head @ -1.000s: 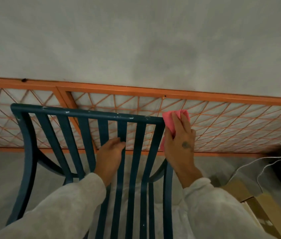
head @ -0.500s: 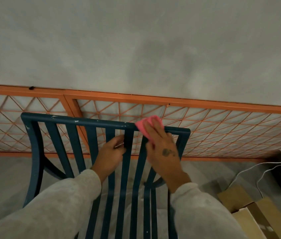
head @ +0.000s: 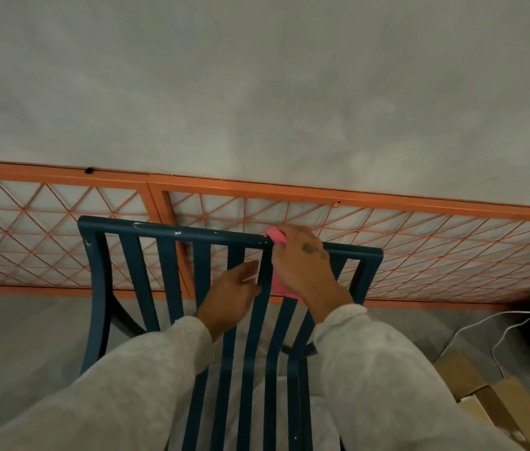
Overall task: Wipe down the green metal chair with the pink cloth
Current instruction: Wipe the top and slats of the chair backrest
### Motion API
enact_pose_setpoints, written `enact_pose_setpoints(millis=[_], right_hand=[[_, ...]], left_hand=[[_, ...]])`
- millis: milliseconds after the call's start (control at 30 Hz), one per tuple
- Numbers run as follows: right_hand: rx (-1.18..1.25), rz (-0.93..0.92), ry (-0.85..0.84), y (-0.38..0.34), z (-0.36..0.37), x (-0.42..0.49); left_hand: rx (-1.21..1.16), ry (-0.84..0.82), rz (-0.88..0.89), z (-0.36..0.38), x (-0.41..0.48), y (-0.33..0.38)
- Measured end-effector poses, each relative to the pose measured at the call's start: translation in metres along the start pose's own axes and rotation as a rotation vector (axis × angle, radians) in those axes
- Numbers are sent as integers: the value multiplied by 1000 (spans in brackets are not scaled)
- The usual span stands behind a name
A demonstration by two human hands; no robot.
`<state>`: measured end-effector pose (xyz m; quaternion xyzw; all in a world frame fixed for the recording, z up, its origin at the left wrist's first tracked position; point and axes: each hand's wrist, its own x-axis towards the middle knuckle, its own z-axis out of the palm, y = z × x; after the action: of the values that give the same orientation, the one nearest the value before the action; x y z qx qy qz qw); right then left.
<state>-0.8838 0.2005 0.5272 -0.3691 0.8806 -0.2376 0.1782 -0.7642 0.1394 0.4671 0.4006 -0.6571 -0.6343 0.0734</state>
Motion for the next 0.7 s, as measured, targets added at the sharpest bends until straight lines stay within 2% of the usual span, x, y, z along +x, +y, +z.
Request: enact_pose_setpoints(millis=[100, 200, 367, 467, 600, 700], right_hand=[[115, -66, -52, 7, -6, -4], [103, -56, -17, 39, -16, -19], [148, 161, 199, 59, 5, -19], [128, 69, 351, 25, 46, -30], [66, -71, 214, -17, 93, -42], [-22, -160, 97, -29, 99, -37]], left_hand=[[40, 148, 22, -18, -11, -3], [70, 229, 20, -44, -15, -10], [12, 41, 35, -52, -10, -4], [-22, -15, 53, -47, -10, 1], [-35, -56, 21, -53, -6, -2], [-45, -109, 19, -60, -1, -3]])
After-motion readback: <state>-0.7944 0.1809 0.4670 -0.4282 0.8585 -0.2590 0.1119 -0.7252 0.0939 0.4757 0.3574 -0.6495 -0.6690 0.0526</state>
